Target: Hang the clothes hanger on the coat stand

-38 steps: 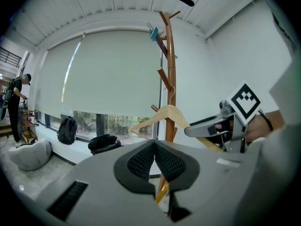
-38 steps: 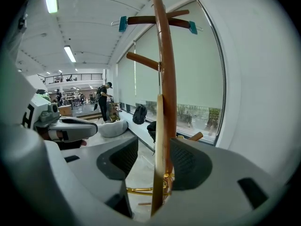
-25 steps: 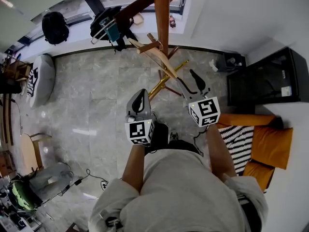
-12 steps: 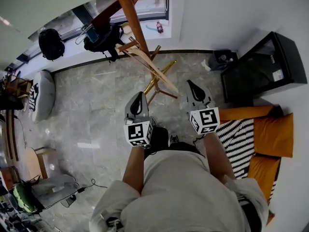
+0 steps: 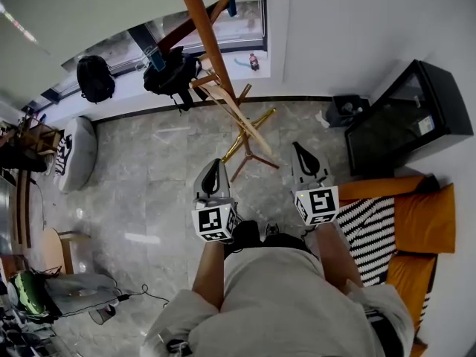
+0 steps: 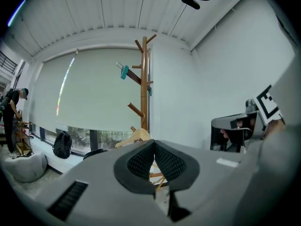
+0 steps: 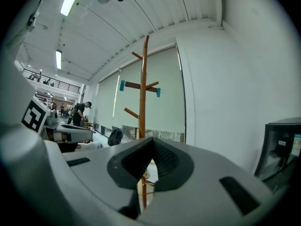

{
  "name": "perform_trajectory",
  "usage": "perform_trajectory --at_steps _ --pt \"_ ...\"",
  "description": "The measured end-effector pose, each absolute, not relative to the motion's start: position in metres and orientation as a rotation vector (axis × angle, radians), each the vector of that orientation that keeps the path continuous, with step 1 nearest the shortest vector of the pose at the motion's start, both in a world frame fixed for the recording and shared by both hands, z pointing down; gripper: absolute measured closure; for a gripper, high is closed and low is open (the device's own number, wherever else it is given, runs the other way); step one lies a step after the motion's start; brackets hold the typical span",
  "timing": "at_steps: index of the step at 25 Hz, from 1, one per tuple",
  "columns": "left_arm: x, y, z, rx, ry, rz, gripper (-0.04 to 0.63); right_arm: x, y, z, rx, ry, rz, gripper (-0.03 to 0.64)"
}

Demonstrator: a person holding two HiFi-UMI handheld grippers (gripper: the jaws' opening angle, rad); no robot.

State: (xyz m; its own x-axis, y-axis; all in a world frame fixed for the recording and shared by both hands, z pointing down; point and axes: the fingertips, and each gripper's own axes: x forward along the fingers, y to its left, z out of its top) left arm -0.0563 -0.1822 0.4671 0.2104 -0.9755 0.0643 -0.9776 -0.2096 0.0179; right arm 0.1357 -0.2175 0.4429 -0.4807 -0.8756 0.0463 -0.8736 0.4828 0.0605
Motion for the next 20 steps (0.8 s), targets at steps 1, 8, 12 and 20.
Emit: perform_trajectory --at_steps 1,8,12,20 --pt "-0.059 -0.179 0.466 2.399 -1.944 0.058 0.586 0.133 -0.214 0.441 1.556 -2.647 -0.047 0.612" --pt "-0.078 -0.167 0.452 2.421 -1.946 0.034 0.586 0.115 -0.199 0.426 1.588 -2.648 -0.07 0.612" --pt "-0.091 -0.16 0.439 2.447 -1.914 0.023 0.586 0.099 -0.192 0.414 1.617 -2.641 -0.073 0.612" --pt "-0.107 -0.15 0.426 2.493 -1.88 0.0 0.586 0.073 -0.179 0.398 1.646 -2.637 -0.114 0.612"
